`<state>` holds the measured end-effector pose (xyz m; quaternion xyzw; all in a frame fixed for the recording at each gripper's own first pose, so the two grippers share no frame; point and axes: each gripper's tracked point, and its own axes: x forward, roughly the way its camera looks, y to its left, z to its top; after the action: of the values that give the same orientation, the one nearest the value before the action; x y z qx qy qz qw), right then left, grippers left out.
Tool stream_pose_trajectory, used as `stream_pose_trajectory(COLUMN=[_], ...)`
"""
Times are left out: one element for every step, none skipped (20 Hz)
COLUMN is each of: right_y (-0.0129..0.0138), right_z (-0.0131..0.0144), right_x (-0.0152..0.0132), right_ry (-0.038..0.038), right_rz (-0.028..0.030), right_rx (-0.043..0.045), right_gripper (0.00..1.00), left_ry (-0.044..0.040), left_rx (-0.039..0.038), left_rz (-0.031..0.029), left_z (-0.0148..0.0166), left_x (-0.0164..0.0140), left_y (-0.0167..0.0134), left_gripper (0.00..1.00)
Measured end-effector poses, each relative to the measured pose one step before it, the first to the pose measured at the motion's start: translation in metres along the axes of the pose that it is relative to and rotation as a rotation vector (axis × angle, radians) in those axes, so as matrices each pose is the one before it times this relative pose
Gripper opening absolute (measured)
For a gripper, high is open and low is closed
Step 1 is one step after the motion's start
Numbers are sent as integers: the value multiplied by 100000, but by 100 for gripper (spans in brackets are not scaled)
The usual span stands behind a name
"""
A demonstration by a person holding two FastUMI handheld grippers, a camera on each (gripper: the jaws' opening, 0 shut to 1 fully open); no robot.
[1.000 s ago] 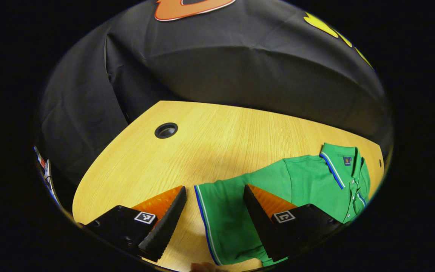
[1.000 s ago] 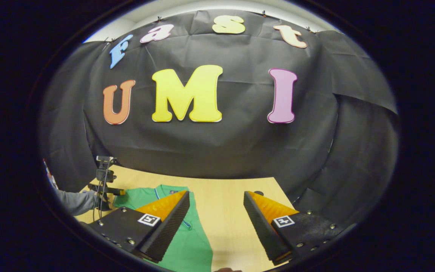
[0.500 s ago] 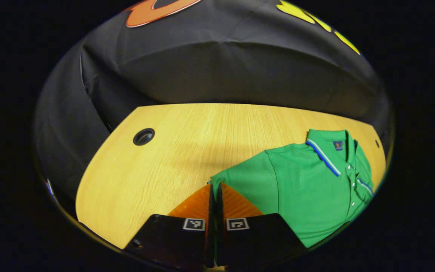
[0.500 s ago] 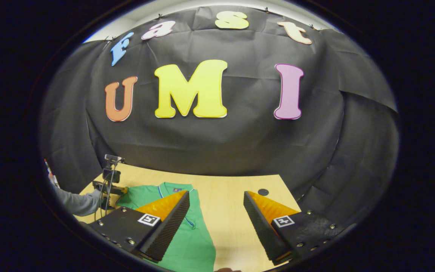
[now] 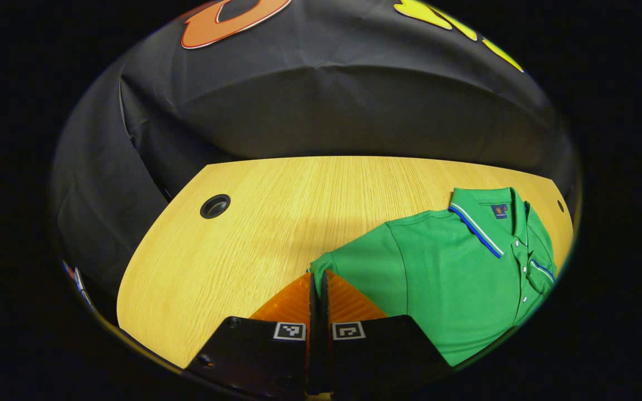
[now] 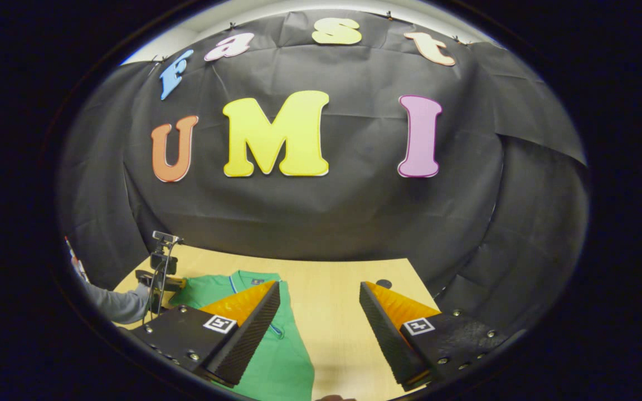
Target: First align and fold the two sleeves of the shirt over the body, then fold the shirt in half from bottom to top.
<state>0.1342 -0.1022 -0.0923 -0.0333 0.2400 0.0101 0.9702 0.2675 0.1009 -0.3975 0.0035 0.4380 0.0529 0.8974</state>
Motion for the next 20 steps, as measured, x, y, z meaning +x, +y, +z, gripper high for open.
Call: stream_pose_trajectory(right_y=[-30,-50,81,87,187,91,54,129,92,84,58,15,-85,-44,-159,-23,-8,-14,56,-10], right_z=[17,177,-10,19,-74,50,-58,33,-84,105,62,117,44,73,-95,-45,-76,-53,-69,-46], right_x=[-80,21,27,-48,-21,-7,-44,-98,-72,-89,-158,-59,-67,-101,-47,-82,-10,-82,-27,-23], right_ry=[-163,-620,-92,5,177,-136,-39,-178,17,-122,-278,-381,-468,-339,-109,-47,-82,299,28,-176], right_rz=[-259,-266,14,281,344,209,106,314,404,237,242,-124,-133,-83,-214,-176,-167,105,-25,-73], right_rx=[-380,-57,450,663,361,-219,-412,-6,234,458,385,21,-106,99,226,347,487,178,-214,-505], right_gripper=[93,93,93,93,93,95,93,93,93,93,93,93,93,93,91,93,93,93,93,93], left_ry=[-924,-874,-1167,-1085,-1069,-901,-1107,-1334,-24,473,-288,-551,-698,-786,-587,-579,-468,-639,-782,-394], left_rx=[-639,-665,-359,154,261,54,325,199,95,40,-300,-493,342,681,366,-190,-469,-211,-285,100], left_rz=[-451,-991,-928,-919,-1346,-1331,-1410,-1068,-2043,-1634,-1308,-1462,-548,-1174,-1070,-1360,-1624,-1427,-1683,-1735], left_z=[277,241,316,233,357,253,323,359,173,-106,122,137,63,161,123,60,105,56,160,29], left_x=[-289,-472,-417,-379,-382,-469,-400,-309,-381,-460,-416,-246,-285,-426,-418,-293,-312,-329,-314,-263], left_y=[-271,-370,-463,-540,-603,-769,-667,-700,-878,-804,-669,-753,-587,-579,-819,-905,-1040,-932,-967,-1102], left_gripper=[4,4,4,3,4,4,3,3,4,3,3,3,3,3,3,3,3,3,3,3])
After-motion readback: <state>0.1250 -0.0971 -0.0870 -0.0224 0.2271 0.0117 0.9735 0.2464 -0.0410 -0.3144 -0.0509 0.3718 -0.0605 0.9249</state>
